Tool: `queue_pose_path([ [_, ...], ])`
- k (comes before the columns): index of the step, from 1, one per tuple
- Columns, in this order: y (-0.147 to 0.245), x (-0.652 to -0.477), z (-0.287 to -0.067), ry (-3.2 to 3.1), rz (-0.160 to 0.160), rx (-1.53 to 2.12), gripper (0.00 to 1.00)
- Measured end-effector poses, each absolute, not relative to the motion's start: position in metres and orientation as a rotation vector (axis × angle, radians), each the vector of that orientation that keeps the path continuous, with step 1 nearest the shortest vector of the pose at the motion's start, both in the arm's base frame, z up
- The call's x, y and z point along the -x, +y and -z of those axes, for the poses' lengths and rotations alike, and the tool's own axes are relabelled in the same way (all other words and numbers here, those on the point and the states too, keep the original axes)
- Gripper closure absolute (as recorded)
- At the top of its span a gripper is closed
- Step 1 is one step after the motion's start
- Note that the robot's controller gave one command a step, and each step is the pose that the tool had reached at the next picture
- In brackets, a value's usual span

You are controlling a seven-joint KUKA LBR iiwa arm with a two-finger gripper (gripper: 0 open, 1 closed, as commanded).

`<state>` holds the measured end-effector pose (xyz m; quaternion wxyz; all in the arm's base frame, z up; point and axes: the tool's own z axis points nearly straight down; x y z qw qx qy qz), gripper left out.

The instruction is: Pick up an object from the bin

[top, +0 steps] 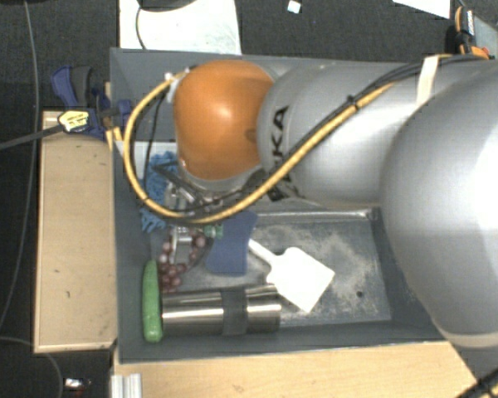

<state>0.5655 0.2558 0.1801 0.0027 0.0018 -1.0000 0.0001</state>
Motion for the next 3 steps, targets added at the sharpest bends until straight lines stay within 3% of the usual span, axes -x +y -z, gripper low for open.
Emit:
queue_pose_path([
  [1, 0.255, -0.568, -0.185, -3.144, 0.003, 0.004, 0.00],
  [2, 0.246, -0.574, -0.069, -3.064, 0.000, -0.673, 0.00],
  [3, 0.251, -0.561, -0.073, -3.063, 0.000, -0.755, 0.00],
])
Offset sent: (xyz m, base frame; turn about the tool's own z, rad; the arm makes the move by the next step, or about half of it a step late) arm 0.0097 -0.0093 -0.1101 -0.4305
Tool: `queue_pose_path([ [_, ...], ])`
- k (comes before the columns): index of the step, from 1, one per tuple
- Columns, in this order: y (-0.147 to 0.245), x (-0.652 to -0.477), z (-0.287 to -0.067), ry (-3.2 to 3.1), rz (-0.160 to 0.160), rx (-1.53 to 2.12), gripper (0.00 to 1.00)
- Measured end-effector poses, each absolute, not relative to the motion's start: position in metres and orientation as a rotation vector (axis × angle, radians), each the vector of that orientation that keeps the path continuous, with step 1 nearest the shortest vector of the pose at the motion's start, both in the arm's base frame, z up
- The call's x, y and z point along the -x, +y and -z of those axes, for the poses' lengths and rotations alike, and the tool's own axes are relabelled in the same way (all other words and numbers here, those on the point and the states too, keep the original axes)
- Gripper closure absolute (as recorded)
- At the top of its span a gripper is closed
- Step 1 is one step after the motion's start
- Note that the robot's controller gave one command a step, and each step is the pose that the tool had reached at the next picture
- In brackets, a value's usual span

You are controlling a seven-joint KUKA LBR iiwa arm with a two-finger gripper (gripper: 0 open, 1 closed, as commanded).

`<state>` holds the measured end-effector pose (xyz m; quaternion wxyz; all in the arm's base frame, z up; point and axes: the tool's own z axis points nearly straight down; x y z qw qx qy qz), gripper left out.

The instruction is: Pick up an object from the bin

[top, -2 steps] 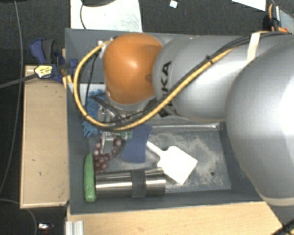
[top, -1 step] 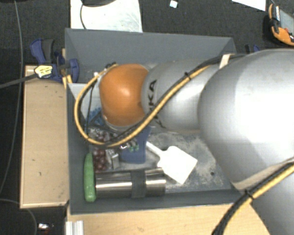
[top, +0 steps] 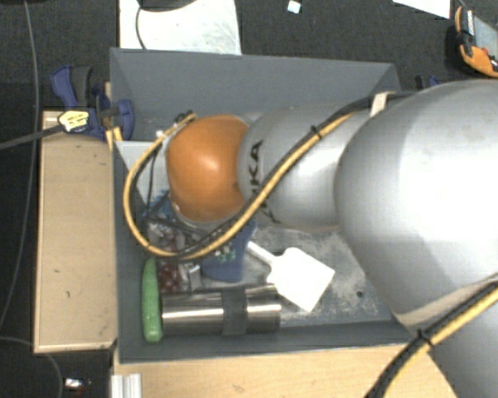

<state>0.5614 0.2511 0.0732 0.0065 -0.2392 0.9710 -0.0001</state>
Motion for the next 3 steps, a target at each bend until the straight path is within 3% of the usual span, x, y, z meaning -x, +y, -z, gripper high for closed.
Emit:
queue_pose_path([
  [1, 0.2477, -0.5706, -0.0704, 3.060, -0.003, 0.700, 0.00],
  [2, 0.2503, -0.5630, -0.0736, 3.043, 0.000, 0.732, 0.00],
  [3, 0.2482, -0.5693, -0.0707, 3.062, -0.004, 0.697, 1.00],
])
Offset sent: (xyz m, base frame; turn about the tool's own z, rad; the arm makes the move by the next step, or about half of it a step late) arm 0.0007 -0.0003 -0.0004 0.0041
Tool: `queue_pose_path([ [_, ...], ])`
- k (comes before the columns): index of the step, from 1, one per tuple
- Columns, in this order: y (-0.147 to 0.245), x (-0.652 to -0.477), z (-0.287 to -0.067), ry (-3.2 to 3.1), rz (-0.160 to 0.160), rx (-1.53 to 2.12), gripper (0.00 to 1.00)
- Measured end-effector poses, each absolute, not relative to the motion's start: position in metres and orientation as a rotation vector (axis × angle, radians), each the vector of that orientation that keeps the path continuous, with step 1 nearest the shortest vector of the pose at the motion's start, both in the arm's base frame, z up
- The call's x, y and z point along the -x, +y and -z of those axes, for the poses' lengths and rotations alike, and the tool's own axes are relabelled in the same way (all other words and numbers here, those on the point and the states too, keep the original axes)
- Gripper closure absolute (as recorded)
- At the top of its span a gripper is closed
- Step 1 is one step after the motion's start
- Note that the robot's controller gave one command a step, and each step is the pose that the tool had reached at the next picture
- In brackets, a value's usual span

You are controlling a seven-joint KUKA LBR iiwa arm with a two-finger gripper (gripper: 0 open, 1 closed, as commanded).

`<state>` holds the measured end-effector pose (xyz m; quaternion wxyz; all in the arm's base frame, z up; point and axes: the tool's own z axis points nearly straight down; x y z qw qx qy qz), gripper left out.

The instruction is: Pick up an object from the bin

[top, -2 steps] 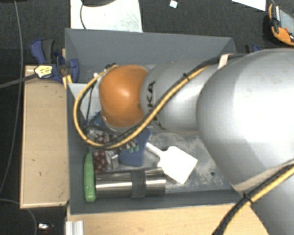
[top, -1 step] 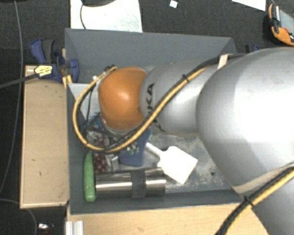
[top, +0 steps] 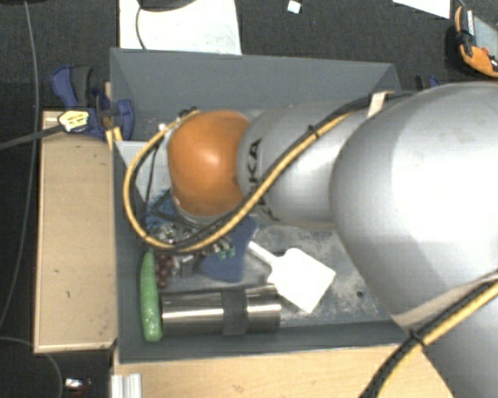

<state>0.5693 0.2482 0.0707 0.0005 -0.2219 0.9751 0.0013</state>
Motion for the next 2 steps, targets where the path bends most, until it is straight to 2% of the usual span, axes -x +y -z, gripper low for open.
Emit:
queue_pose_path([
  [2, 0.2482, -0.5693, -0.0717, 3.063, -0.005, 0.691, 1.00],
])
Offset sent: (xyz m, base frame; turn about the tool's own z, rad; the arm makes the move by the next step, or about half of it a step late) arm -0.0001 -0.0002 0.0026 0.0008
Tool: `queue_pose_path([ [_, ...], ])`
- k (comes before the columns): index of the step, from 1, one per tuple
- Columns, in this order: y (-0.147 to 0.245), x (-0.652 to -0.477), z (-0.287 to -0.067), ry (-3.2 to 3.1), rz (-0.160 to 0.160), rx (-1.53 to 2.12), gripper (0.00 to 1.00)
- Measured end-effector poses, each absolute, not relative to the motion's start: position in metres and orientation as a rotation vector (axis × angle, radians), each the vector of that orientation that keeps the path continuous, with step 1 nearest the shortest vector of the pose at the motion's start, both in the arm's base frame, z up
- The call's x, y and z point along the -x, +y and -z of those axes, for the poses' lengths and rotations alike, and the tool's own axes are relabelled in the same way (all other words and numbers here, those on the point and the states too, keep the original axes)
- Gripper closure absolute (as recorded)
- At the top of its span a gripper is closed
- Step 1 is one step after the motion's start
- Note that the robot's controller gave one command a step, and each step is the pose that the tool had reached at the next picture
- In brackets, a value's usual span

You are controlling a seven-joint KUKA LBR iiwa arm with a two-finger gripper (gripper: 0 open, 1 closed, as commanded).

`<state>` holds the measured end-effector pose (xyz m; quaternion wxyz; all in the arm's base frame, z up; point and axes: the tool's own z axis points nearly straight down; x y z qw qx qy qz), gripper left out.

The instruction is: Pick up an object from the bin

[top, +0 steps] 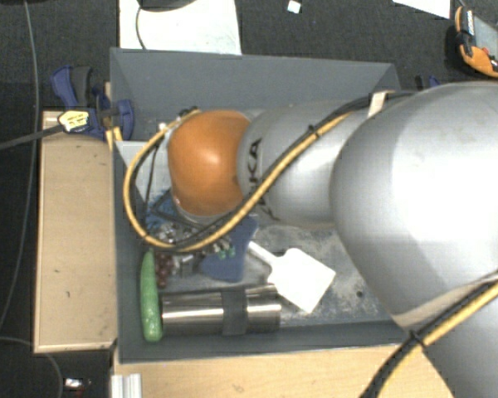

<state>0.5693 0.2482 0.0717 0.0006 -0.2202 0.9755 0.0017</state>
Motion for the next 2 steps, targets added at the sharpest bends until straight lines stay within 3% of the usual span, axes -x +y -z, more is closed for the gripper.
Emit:
queue_pose_path([
  [2, 0.247, -0.567, -0.093, 3.072, -0.005, 0.687, 1.00],
])
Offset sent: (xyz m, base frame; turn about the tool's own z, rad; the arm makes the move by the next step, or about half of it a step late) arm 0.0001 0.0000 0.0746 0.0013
